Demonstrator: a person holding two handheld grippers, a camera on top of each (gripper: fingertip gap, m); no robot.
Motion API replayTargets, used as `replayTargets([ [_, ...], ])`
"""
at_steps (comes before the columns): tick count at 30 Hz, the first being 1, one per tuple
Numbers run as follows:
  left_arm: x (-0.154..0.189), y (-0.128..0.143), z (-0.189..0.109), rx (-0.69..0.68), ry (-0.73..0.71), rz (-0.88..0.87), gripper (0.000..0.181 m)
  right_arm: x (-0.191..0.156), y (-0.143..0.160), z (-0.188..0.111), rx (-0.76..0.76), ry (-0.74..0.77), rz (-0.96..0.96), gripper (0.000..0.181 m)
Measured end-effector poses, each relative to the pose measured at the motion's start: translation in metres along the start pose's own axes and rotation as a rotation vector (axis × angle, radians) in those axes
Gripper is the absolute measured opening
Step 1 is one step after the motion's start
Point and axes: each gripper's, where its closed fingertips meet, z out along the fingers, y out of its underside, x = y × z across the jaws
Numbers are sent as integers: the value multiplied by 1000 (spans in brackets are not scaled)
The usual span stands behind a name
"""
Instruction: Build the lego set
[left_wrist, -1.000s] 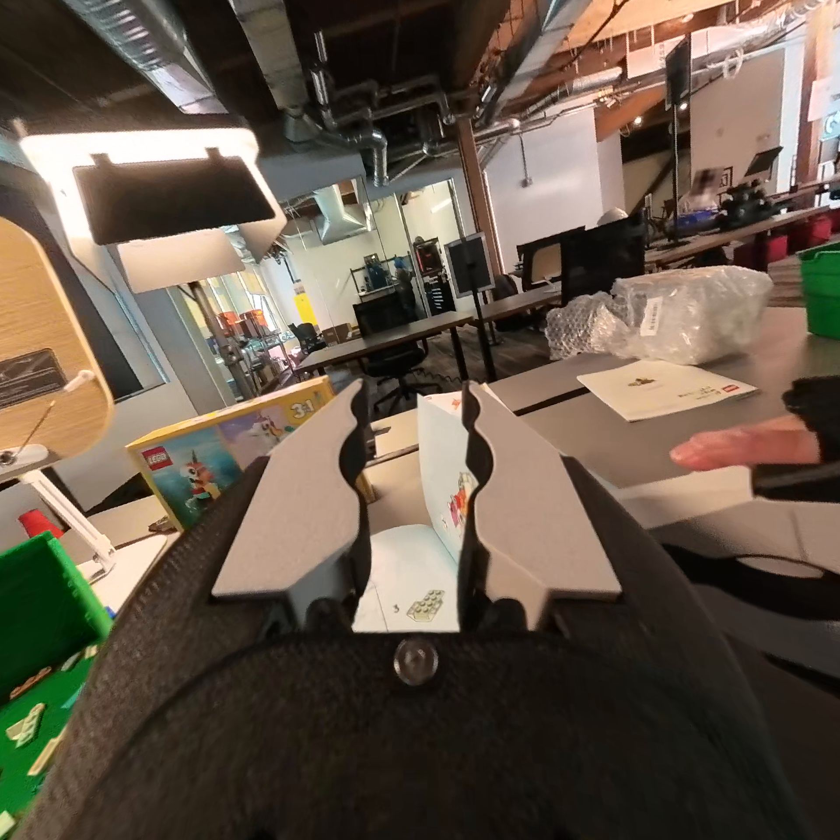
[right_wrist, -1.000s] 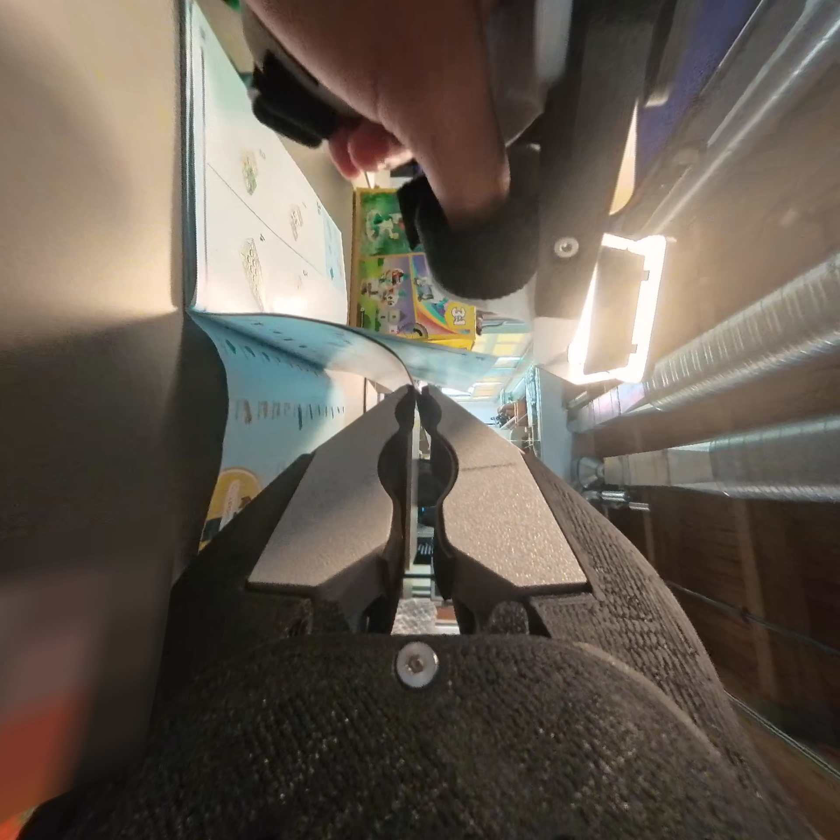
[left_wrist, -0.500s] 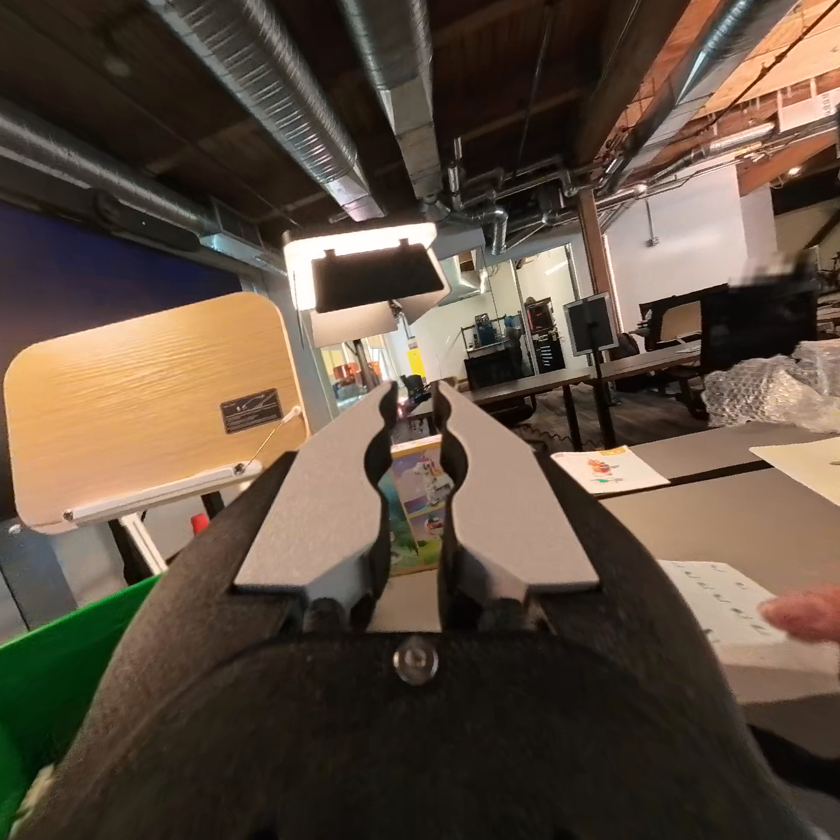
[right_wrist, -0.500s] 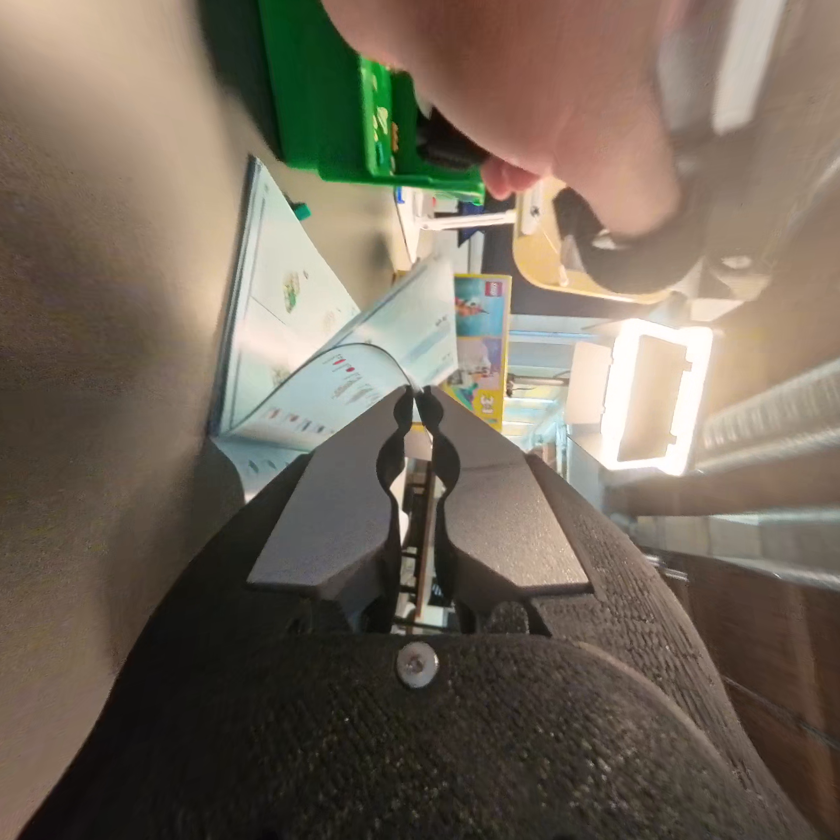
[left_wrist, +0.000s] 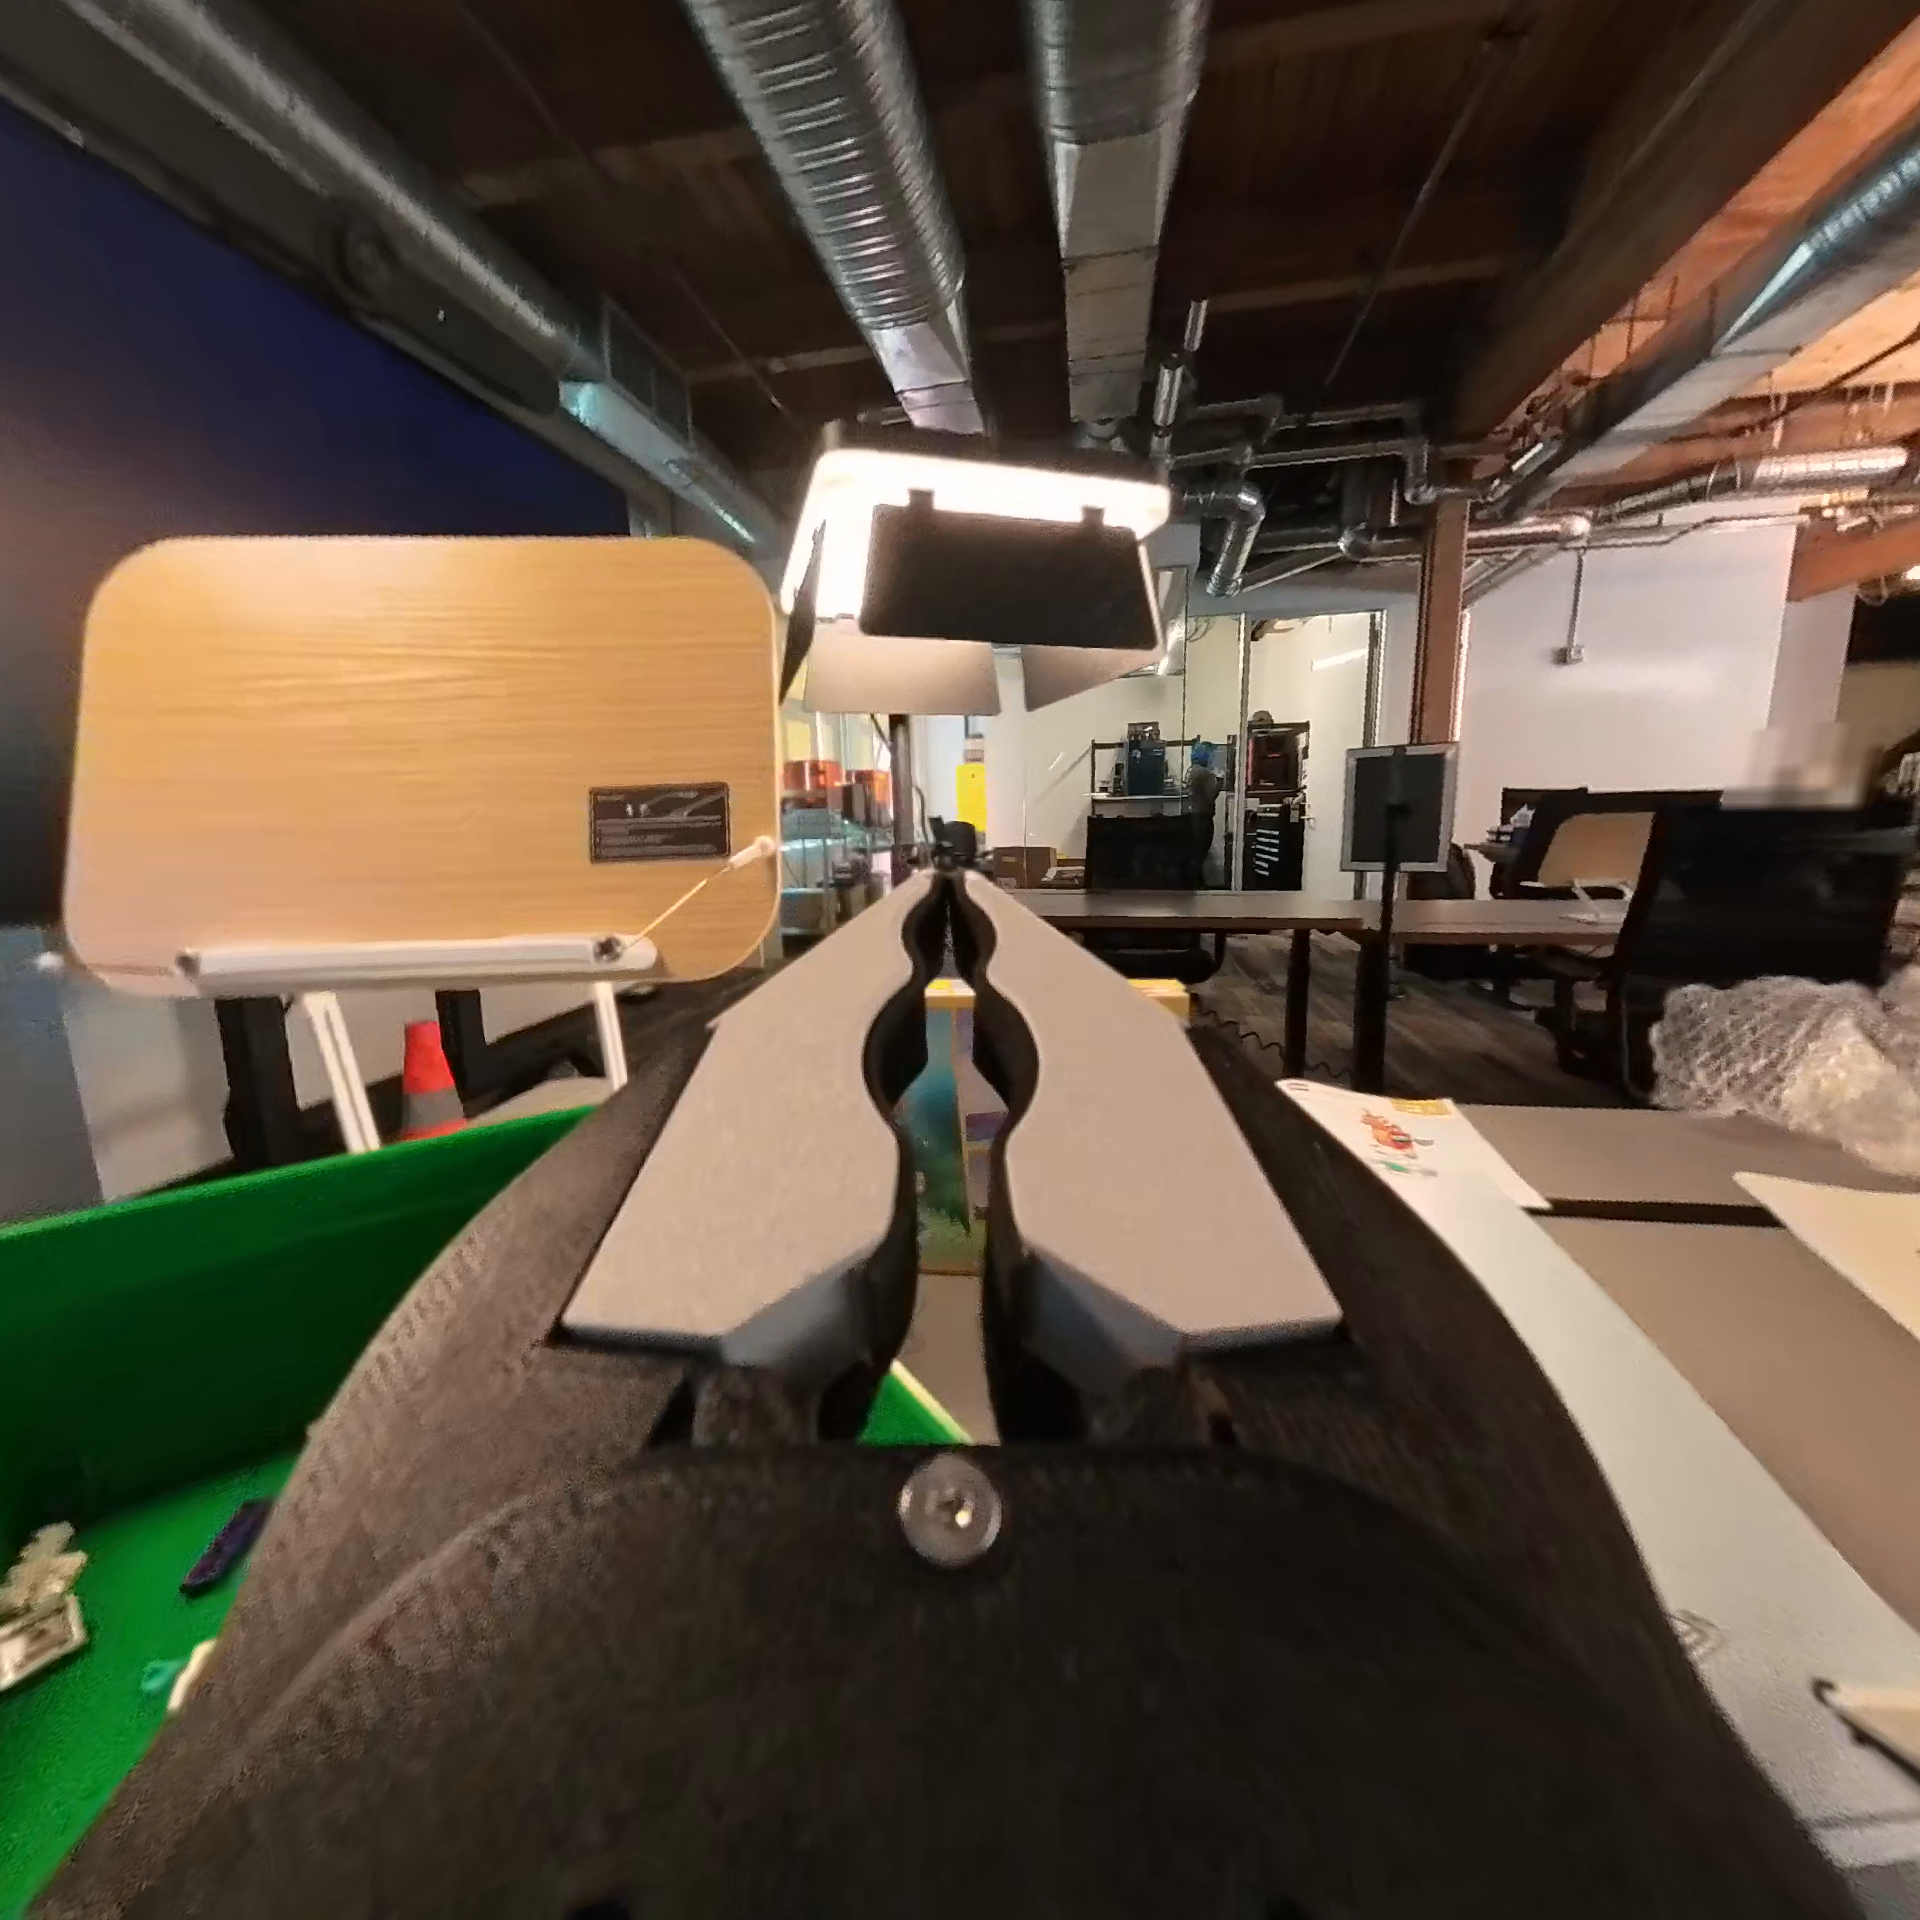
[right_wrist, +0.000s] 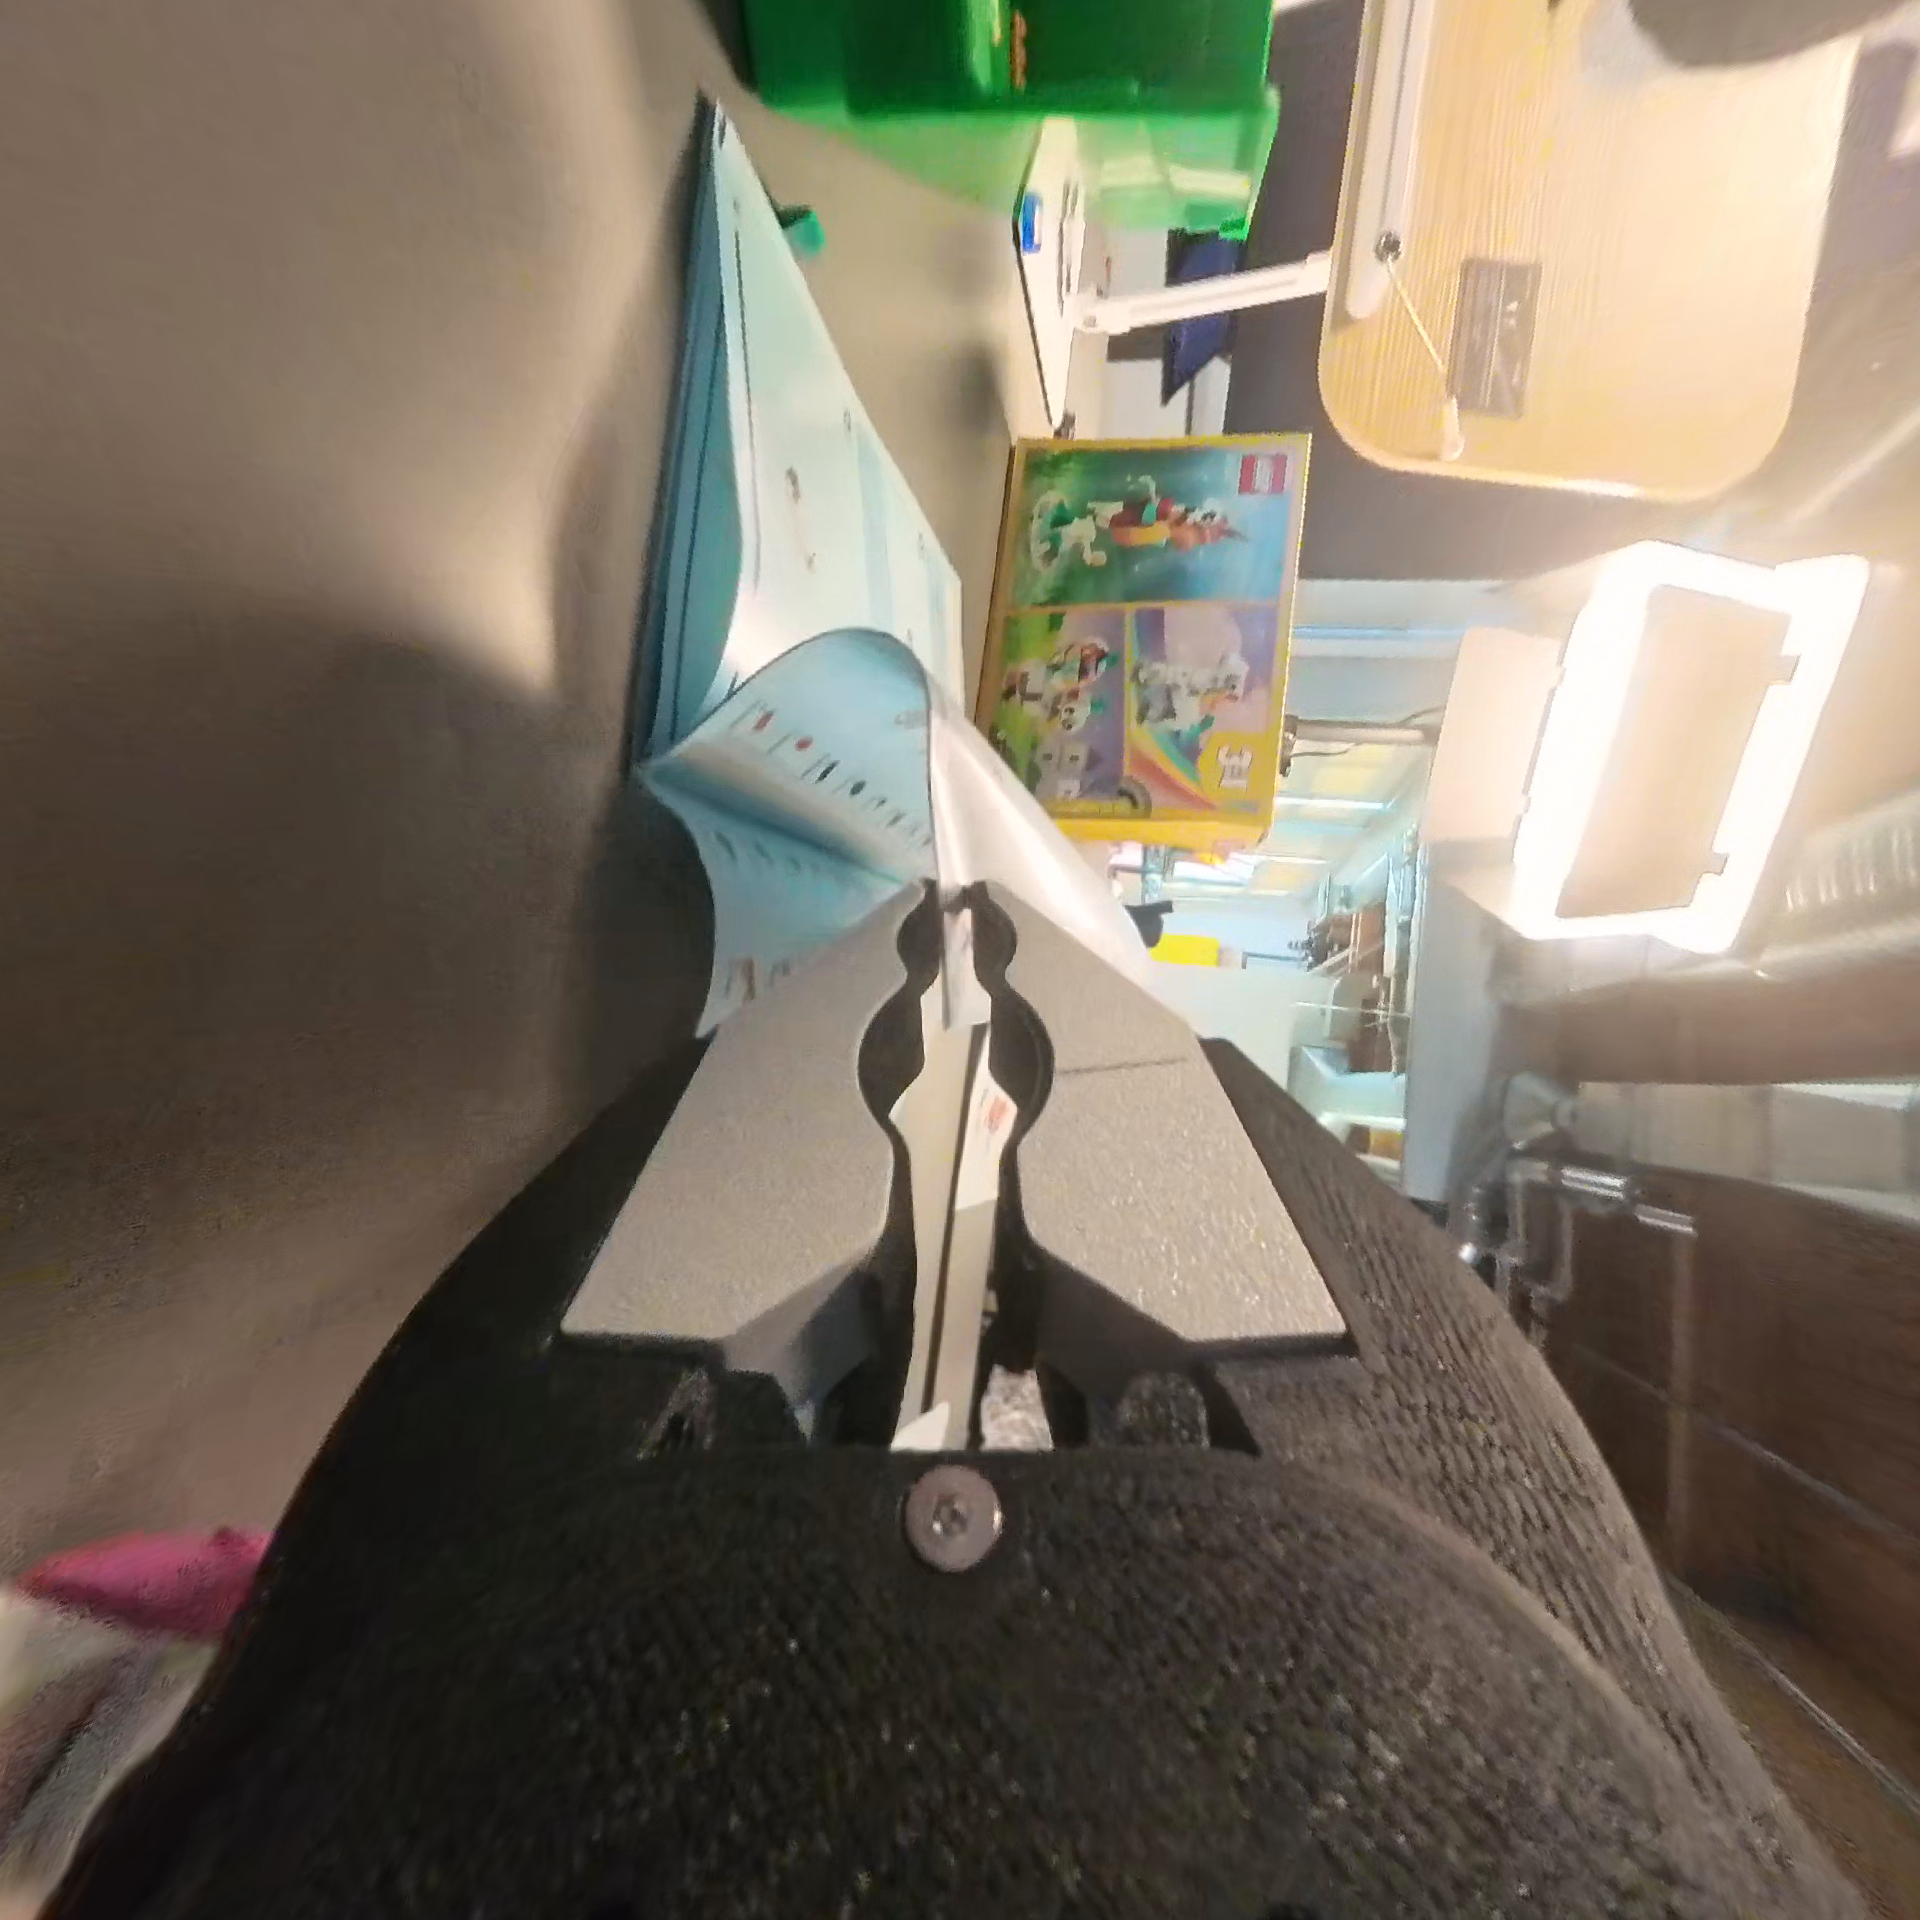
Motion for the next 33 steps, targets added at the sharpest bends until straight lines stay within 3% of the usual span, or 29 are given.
replayTargets([
  [5,-5,7,2,-29,17,-72,0,-6,25,-13,-34,-5,38,2],
  [8,20,12,2,-49,118,-43,0,-7,40,-18,-58,-5,56,1],
  [12,61,49,7,-223,235,39,0,-10,53,-22,-73,-11,76,1],
  [17,94,80,-1,-345,398,30,0,-15,57,-24,-79,-22,74,1],
  [21,85,70,1,-304,370,-46,0,-20,63,-24,-88,-37,89,0],
  [26,41,40,6,-186,242,-227,0,-22,73,-24,-111,-40,122,0],
  [33,-1,46,12,-208,131,-383,2,-23,86,-25,-139,-41,160,0],
])
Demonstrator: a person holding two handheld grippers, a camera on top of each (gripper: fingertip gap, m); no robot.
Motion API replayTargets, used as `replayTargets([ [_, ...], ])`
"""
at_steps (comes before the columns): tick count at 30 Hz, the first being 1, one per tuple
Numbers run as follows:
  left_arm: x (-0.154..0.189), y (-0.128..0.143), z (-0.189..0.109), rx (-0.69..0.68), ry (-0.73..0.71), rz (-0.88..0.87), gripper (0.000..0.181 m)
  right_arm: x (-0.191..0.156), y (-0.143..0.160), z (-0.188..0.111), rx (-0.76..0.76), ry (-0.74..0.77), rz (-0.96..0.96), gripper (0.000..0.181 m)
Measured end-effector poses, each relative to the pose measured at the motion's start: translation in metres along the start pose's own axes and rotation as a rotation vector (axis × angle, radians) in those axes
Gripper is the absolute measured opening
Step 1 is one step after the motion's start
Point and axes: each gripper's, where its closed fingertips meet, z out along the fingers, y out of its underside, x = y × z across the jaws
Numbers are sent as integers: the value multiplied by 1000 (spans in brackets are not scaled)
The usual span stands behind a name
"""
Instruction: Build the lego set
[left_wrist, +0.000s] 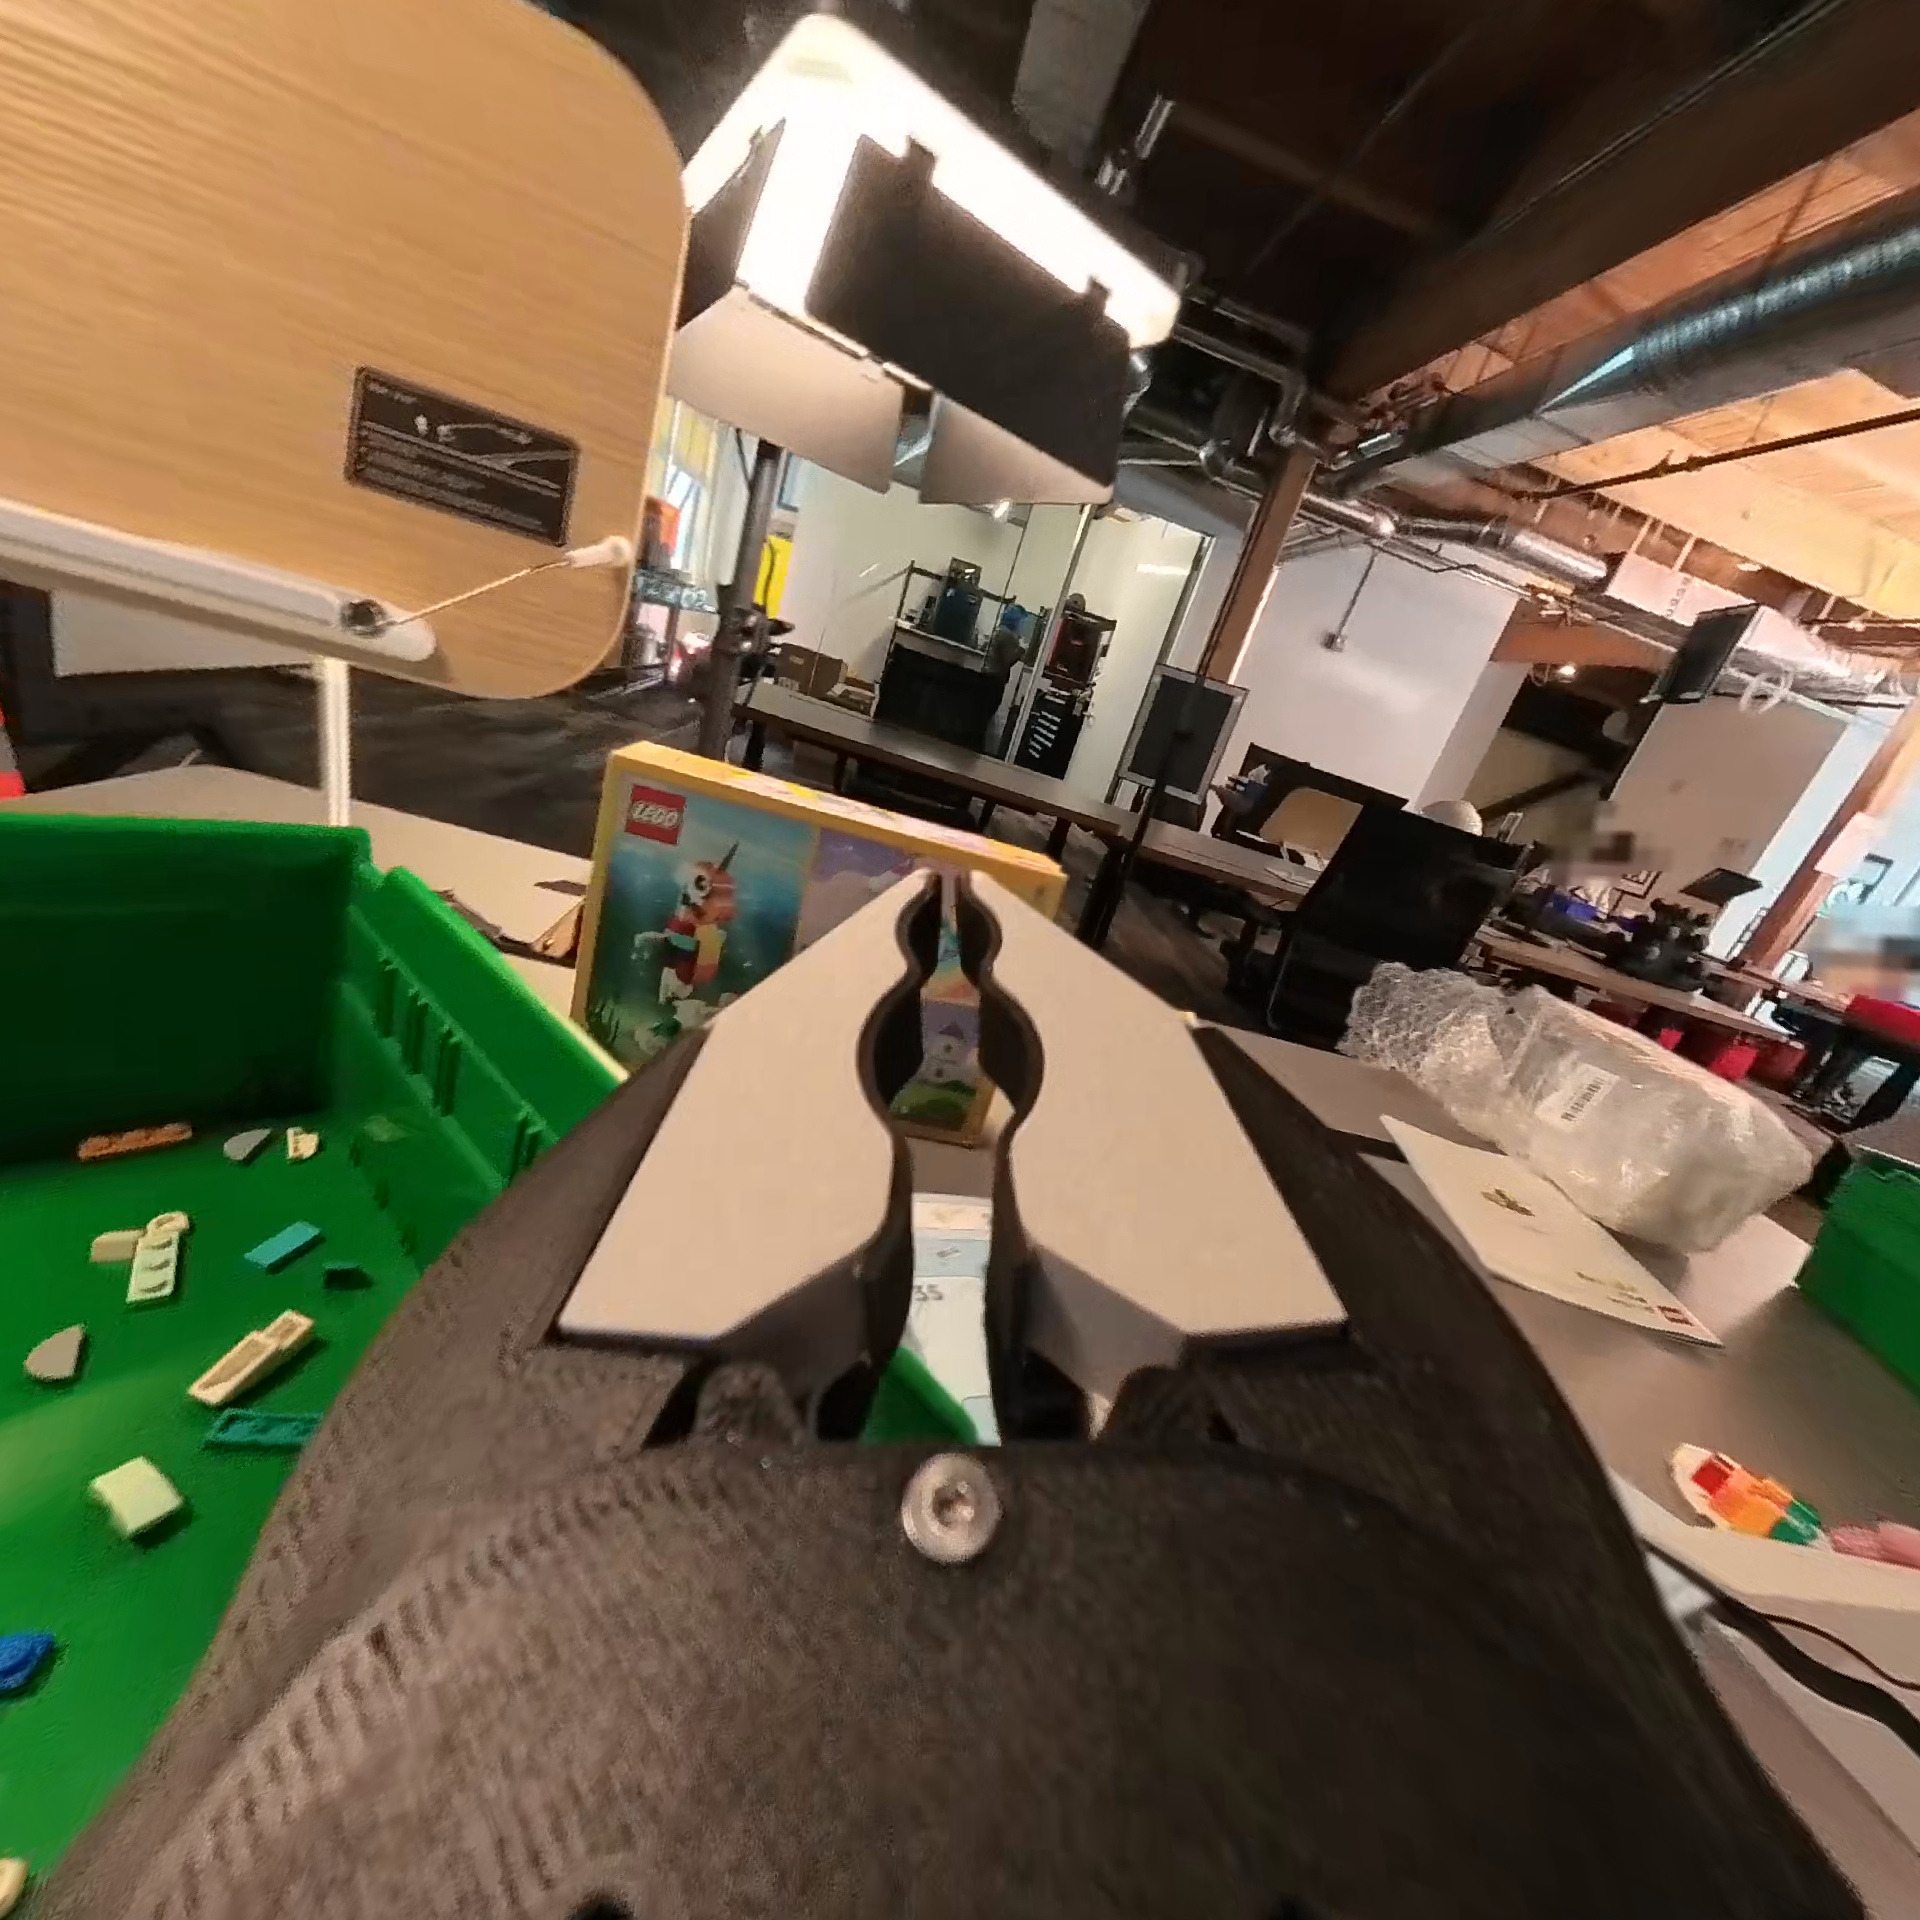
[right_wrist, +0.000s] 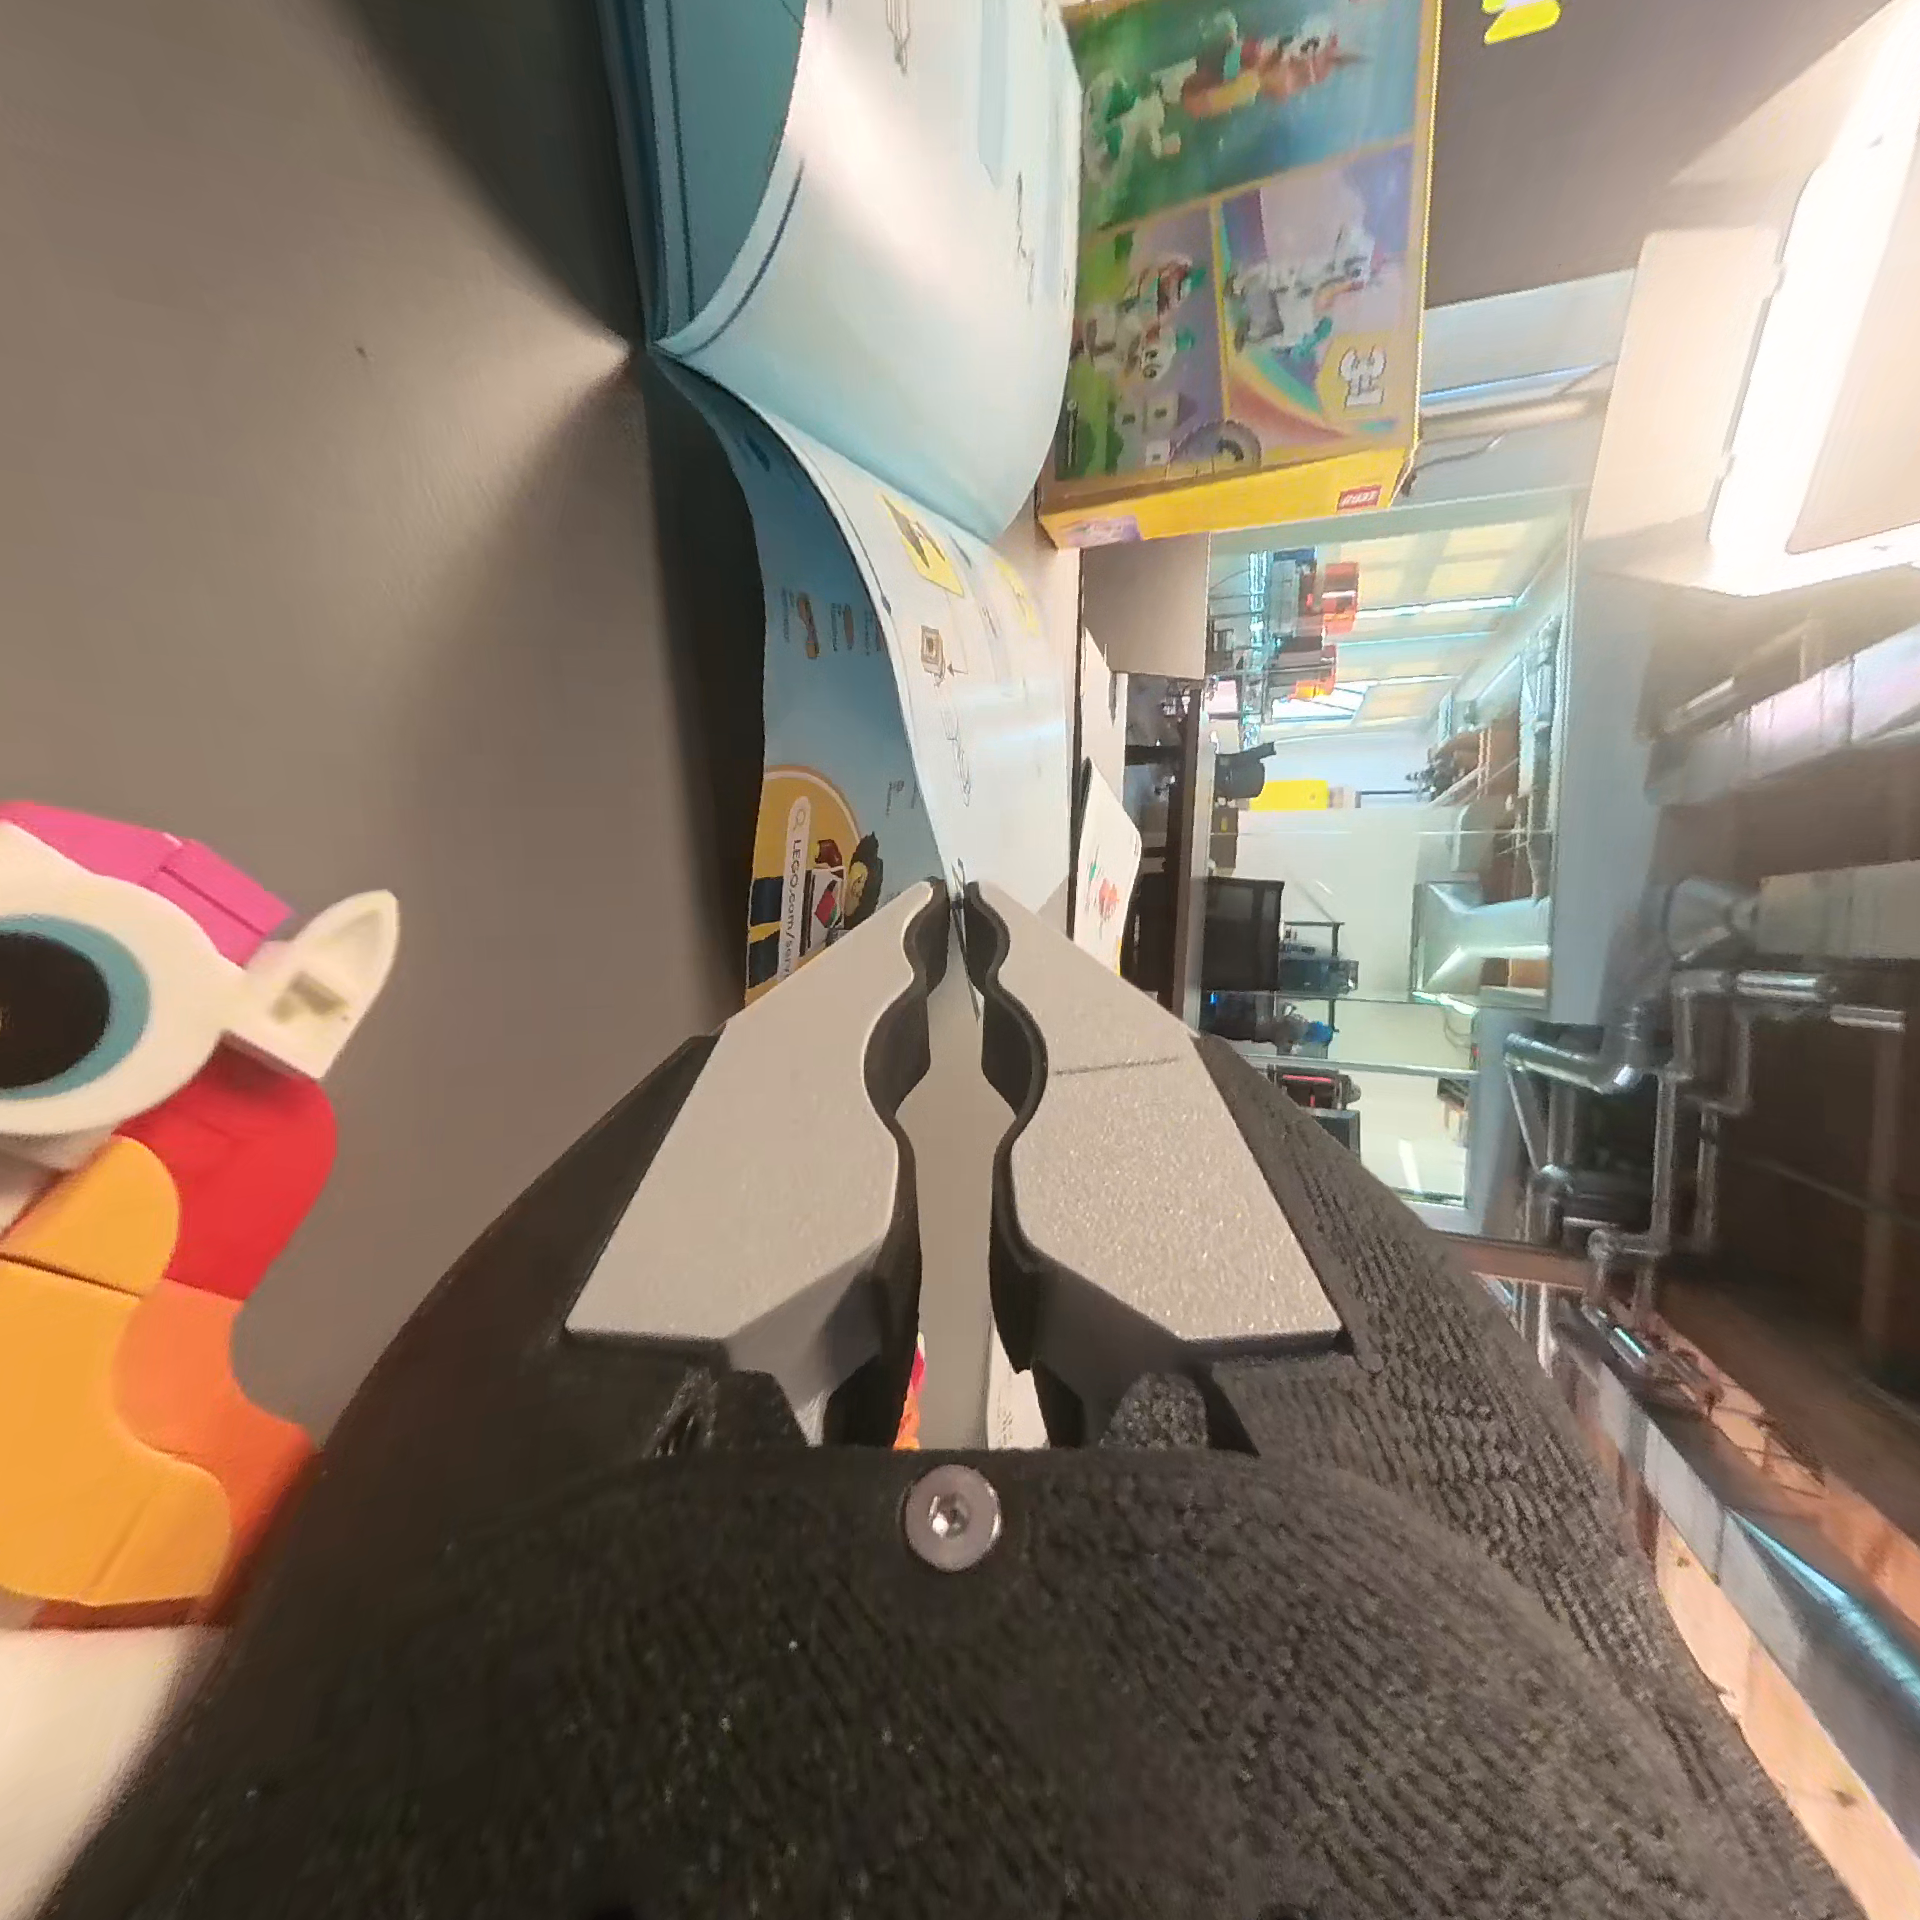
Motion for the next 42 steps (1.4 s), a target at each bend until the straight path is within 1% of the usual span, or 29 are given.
replayTargets([
  [3,0,3,1,-18,15,11,2,-1,1,1,-3,-2,1,0],
  [5,16,12,4,-69,93,38,1,-2,1,1,-4,-5,2,0],
  [8,57,51,6,-265,279,166,0,-3,2,1,-7,-9,3,1],
  [10,77,76,2,-358,348,324,0,-3,3,2,-8,-12,6,0],
  [14,113,122,-12,-492,452,598,0,-5,4,2,-12,-24,8,0],
  [16,119,154,-19,-612,479,692,0,-7,6,2,-17,-34,7,0],
  [18,116,182,-27,-738,484,743,0,-9,8,2,-23,-48,7,0],
  [21,110,207,-34,-876,490,714,0,-10,12,0,-37,-69,14,0],
  [23,107,213,-35,-914,494,663,0,-10,16,-3,-45,-89,29,0],
  [26,111,211,-36,-925,518,577,0,-14,20,-8,-44,-142,64,0],
  [30,115,212,-39,-933,544,573,0,-27,27,-15,-70,-260,114,0],
  [31,118,213,-41,-937,558,569,0,-32,29,-19,-82,-313,147,0],
  [33,121,214,-43,-944,572,568,0,-41,37,-29,-141,-433,258,7],
  [35,122,215,-43,-946,578,575,0,-40,43,-42,-166,-514,437,13],
  [37,123,216,-44,-950,586,566,0,-21,35,-55,-60,-528,652,16],
  [39,124,216,-44,-952,600,557,0,10,23,-66,112,-484,816,19],
  [40,125,216,-45,-951,606,556,0,27,17,-68,195,-440,869,19],
  [42,126,217,-45,-948,621,559,0,55,1,-62,339,-363,916,20],
])
